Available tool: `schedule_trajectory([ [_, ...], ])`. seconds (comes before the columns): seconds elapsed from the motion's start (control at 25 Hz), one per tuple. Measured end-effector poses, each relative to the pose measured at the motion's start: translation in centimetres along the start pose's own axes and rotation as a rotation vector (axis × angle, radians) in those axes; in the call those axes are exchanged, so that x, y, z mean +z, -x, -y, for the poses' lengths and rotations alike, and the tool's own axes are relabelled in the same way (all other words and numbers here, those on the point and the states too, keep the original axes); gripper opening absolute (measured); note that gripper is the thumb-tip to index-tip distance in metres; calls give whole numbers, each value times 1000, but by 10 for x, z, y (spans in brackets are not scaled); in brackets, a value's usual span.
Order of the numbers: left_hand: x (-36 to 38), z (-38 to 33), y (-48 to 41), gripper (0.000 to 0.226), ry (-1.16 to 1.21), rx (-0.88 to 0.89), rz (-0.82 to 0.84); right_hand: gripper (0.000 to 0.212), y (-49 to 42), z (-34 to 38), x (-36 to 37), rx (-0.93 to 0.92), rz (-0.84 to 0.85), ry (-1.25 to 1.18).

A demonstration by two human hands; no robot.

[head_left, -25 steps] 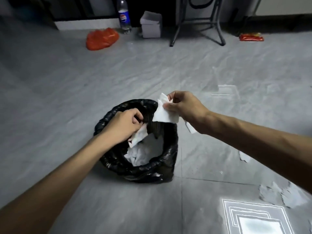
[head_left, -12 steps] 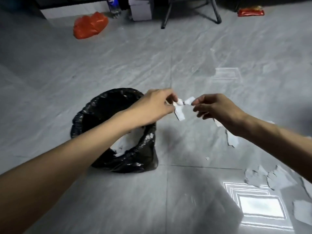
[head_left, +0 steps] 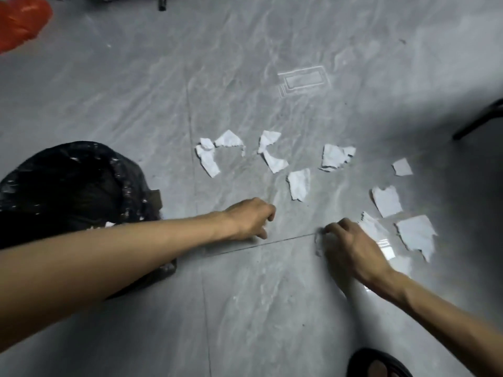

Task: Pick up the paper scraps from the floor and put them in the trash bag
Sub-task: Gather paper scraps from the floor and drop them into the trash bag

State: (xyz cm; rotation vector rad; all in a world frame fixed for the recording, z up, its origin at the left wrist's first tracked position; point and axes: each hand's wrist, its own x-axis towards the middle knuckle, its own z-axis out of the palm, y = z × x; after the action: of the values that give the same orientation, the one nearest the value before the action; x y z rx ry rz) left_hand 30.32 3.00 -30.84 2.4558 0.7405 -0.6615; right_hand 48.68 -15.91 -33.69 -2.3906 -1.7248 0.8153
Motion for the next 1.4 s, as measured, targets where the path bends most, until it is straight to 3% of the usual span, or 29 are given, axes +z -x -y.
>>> schedule_trajectory([
  [0.08,19,10,-13,34,33,-23,-39,17,1,1,8,-99,-2,-58],
  [0.2,34,26,-20,25,153,11,-152,16,-1,4,13,-197,-2,-183],
  [0.36,48,37,-16,13,236,70,-227,21,-7,-25,5,125,-316,-387],
  [0.44,52,36,-16,10,239,88,-258,28,-9,-51,2,298,-349,-381],
  [0.52,52,33,-18,10,186,109,-259,22,-9,-67,7,359,-298,-353],
  [0.68,45,27,-21,10,-22,179,-272,6,-11,-70,17,280,-314,-259],
  [0.84,12,0,-63,8,68,192,-461,8,-5,-70,12,219,-360,-225],
  [0.96,-3,-19,-112,3,77,153,-414,8,5,-77,4,154,-425,-238],
  [1.08,5,-25,-133,4,15,144,-405,12,29,-96,-2,206,-482,-298],
  [1.28,15,-29,-128,7,141,132,-473,18,71,-100,23,269,-319,-104],
  [1.4,9,-28,-114,17,346,84,-562,25,68,-86,28,188,-204,-202],
])
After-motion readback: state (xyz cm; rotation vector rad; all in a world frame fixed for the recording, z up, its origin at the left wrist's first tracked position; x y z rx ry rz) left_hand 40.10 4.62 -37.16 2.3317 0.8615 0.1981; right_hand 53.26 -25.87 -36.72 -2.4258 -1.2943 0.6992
